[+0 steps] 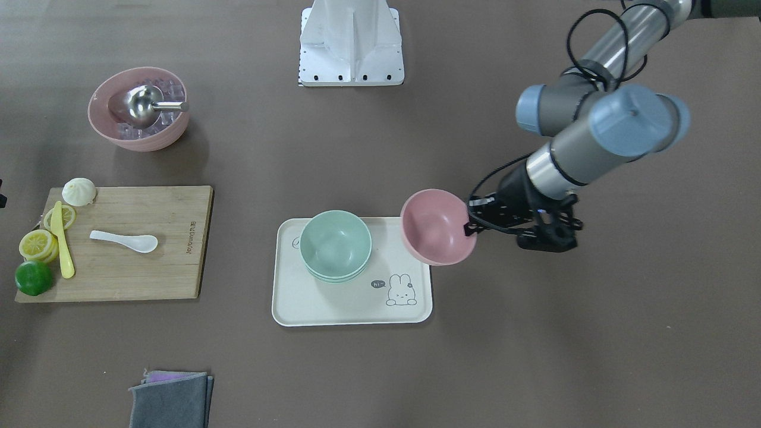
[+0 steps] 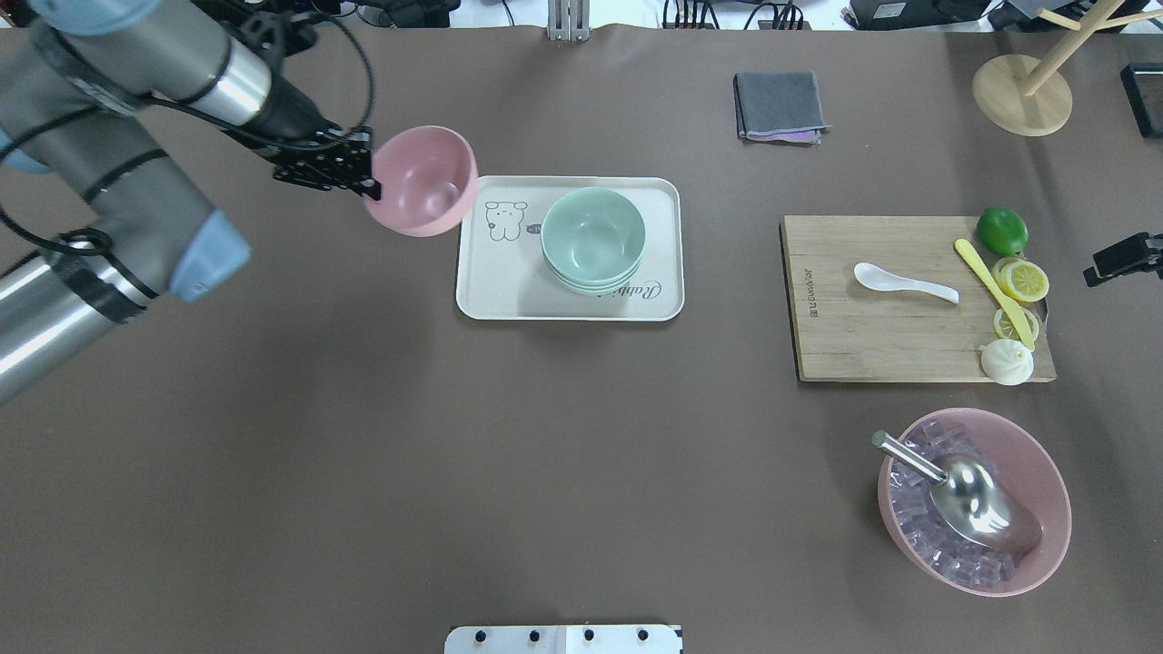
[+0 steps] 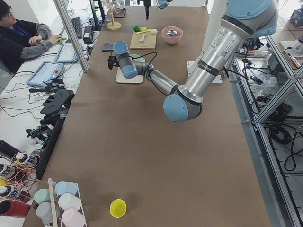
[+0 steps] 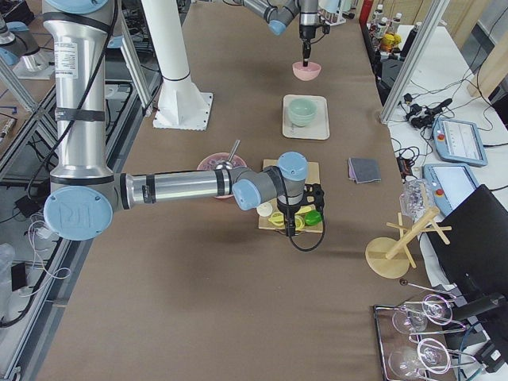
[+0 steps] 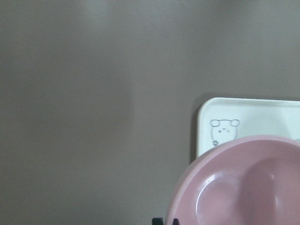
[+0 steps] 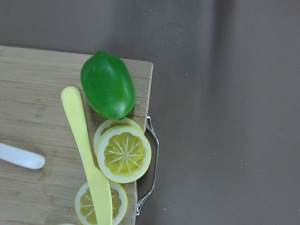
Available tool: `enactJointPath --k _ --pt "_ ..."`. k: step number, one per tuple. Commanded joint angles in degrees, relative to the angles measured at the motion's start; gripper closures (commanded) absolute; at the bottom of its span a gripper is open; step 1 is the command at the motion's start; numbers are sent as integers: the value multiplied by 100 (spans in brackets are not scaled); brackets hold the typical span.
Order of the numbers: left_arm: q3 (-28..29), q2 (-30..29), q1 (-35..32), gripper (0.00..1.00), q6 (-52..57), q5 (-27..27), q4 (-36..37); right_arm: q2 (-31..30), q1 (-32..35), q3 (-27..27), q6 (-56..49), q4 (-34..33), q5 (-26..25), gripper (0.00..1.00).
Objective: Stack pink bowl on green and place spoon
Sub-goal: 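Carry the pink bowl over the green bowl and lower it inside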
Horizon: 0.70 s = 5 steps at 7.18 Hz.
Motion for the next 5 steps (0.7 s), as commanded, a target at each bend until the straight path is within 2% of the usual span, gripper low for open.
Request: enactJointPath --k 1,2,3,4,5 --pt "234 -990 516 100 -369 595 948 7 0 0 0 0 0 0" --pt "348 -1151 569 100 -369 674 1067 7 0 0 0 0 0 0" --pt "506 -1284 735 100 -543 1040 1077 16 0 0 0 0 0 0" --pt "899 -1615 797 100 -753 1288 1069 16 0 -8 0 0 0 0" --pt "1051 -1671 859 100 -747 1325 1068 16 0 0 0 0 0 0"
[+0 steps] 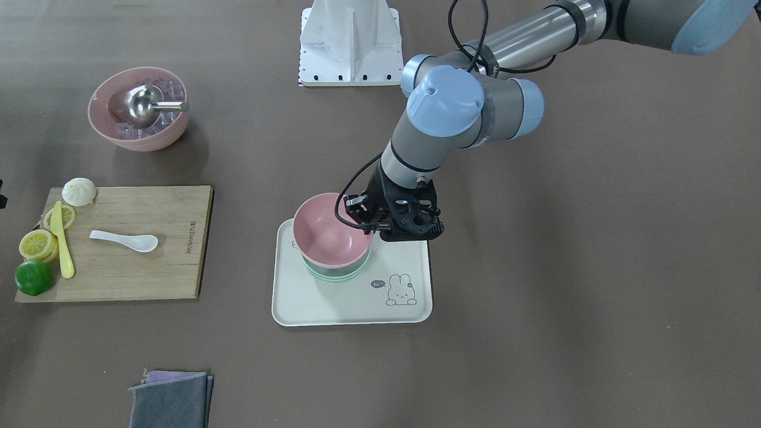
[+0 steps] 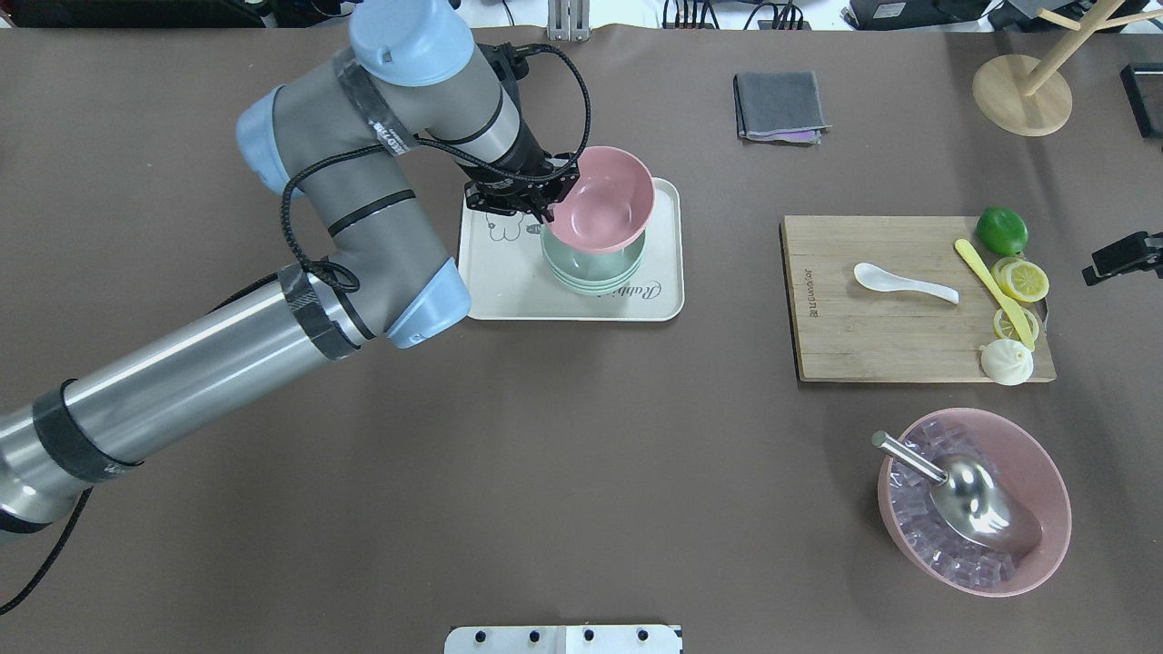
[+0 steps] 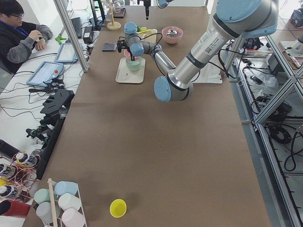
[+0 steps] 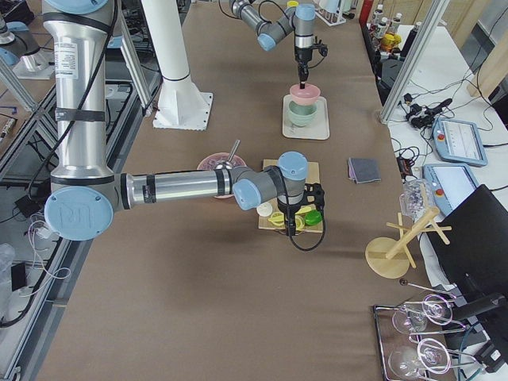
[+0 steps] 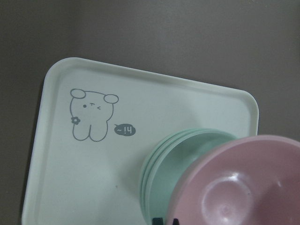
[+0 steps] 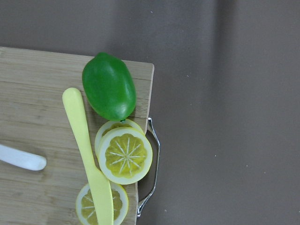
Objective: Stack pink bowl on green and place spoon
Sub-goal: 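Carry the pink bowl over the green bowl and lower it inside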
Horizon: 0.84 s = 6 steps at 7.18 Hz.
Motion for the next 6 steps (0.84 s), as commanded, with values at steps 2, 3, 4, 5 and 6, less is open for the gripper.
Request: enactJointPath --k 2,3,4,5,6 --pt "268 -144 215 100 -85 324 12 10 0 2 0 0 9 0" --pt "268 -135 206 100 -59 325 21 10 0 3 0 0 9 0" --pt "242 -65 206 100 -41 325 21 10 0 3 0 0 9 0" --pt "233 -21 206 100 -33 325 21 10 0 3 0 0 9 0" --pt "233 -12 189 100 2 334 21 10 0 3 0 0 9 0"
